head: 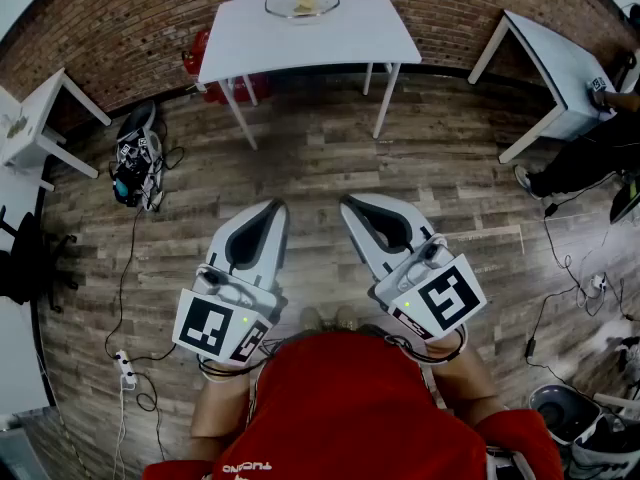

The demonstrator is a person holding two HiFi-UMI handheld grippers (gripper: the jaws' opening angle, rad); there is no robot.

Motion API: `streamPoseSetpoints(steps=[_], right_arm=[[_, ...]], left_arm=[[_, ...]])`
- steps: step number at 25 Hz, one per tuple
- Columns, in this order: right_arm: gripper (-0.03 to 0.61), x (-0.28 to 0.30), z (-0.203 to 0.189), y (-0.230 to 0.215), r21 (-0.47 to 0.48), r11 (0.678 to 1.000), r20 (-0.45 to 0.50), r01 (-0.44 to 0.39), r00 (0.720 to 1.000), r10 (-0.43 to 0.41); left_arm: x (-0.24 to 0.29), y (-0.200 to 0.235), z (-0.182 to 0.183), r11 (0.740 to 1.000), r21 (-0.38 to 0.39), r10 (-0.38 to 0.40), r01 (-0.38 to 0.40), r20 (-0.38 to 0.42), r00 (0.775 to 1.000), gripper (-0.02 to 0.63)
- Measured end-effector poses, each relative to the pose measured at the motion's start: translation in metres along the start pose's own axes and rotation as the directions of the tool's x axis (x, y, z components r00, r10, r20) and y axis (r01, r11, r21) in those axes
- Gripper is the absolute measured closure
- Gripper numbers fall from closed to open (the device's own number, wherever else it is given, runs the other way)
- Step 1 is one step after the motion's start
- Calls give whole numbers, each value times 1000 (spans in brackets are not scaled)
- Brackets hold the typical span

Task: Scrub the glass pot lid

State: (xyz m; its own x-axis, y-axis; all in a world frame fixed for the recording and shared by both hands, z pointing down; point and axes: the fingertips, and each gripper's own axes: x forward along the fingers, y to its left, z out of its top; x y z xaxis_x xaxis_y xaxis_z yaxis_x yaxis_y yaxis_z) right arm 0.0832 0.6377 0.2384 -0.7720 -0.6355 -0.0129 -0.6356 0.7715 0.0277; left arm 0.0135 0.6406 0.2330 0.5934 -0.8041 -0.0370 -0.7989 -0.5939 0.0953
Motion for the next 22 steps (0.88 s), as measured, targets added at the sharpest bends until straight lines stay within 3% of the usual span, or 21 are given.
streamPoseSetpoints(steps=[14,22], right_arm=[[549,-8,-5,-23,16,999,-2,-33,999,33],[549,-14,-1,-59,35,999,16,-29,999,28]], left_arm=[[23,-3,-3,999,-6,33,-33,8,999,597],[47,-1,0,998,-8,69,-69,13,998,597]])
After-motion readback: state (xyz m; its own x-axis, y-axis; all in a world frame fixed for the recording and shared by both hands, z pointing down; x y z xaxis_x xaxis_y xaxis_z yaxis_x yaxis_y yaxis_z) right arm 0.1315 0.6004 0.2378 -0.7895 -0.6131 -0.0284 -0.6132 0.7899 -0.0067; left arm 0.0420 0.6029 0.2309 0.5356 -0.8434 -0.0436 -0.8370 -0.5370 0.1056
